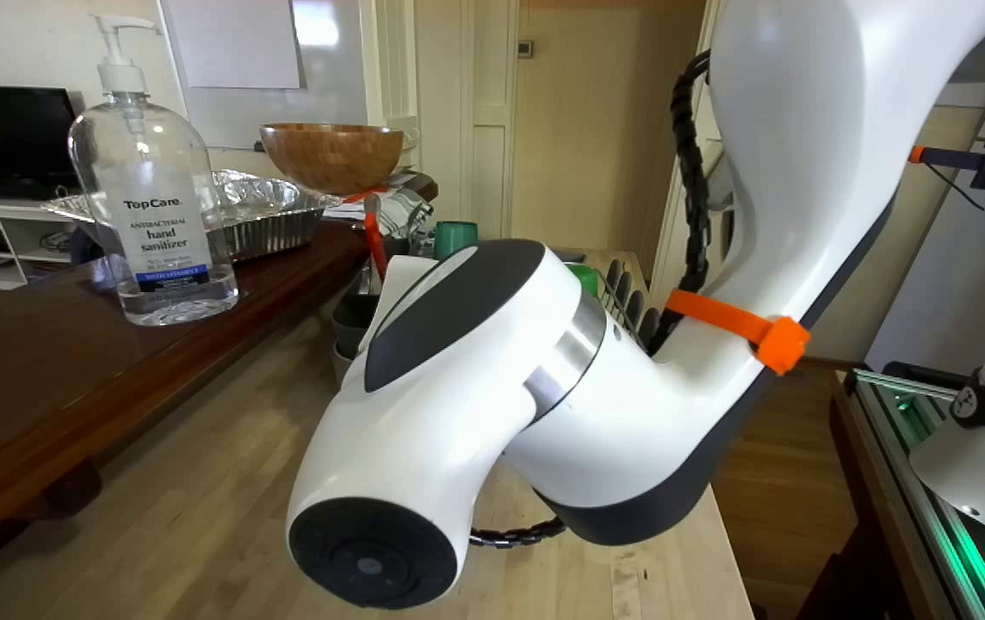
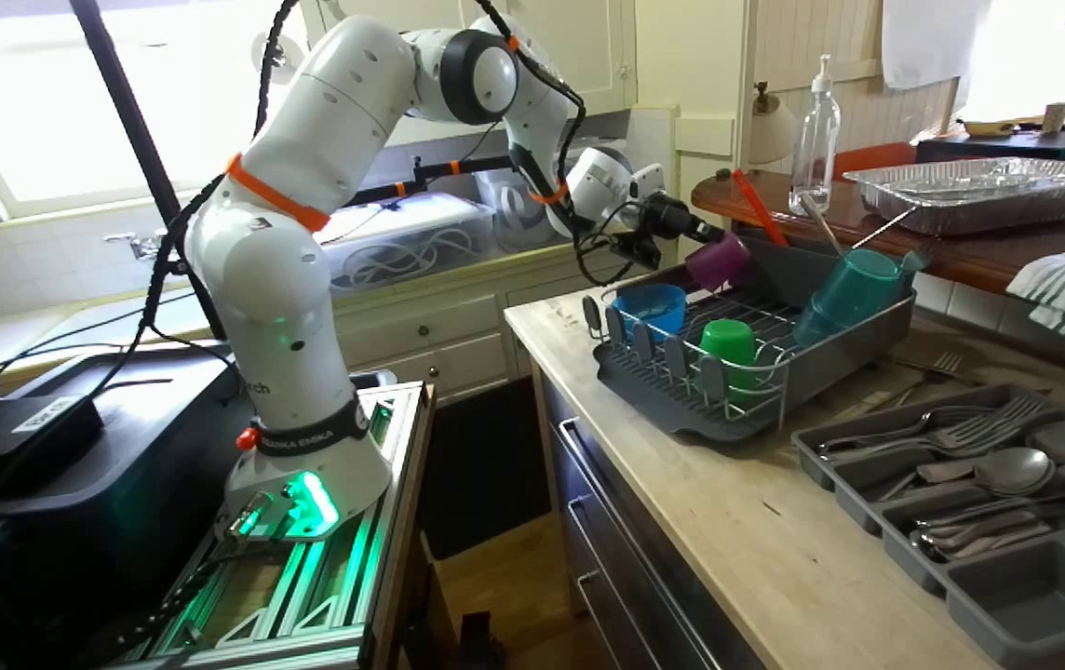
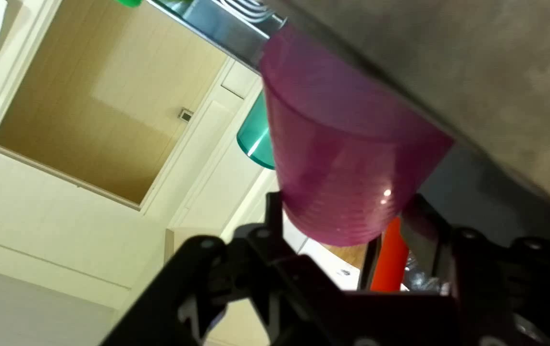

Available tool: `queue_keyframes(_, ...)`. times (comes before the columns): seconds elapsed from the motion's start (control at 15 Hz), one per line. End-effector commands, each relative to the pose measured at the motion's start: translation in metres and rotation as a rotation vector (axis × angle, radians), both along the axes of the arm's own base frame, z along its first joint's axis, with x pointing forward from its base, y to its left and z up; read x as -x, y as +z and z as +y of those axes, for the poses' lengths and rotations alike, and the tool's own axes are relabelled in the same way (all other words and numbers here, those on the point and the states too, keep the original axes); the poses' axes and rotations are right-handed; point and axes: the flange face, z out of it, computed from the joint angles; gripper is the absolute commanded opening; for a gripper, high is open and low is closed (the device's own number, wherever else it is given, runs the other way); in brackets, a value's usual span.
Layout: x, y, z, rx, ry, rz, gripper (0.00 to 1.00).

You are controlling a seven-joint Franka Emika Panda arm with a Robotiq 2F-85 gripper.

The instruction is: Put the pink cup in an upside down position

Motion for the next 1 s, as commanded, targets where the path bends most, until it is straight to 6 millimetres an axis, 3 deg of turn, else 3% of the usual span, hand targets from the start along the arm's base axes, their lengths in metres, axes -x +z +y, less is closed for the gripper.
queue_keyframes(0.0, 0.002, 0.004, 0.029, 0.061, 0.096, 0.009, 0.38)
queue_keyframes(0.4, 0.005, 0.012, 0.055, 0.122, 0.196, 0.001, 0.38)
queue_keyframes(0.93, 0.023, 0.0, 0.046, 0.153, 0.185, -0.013, 0.38)
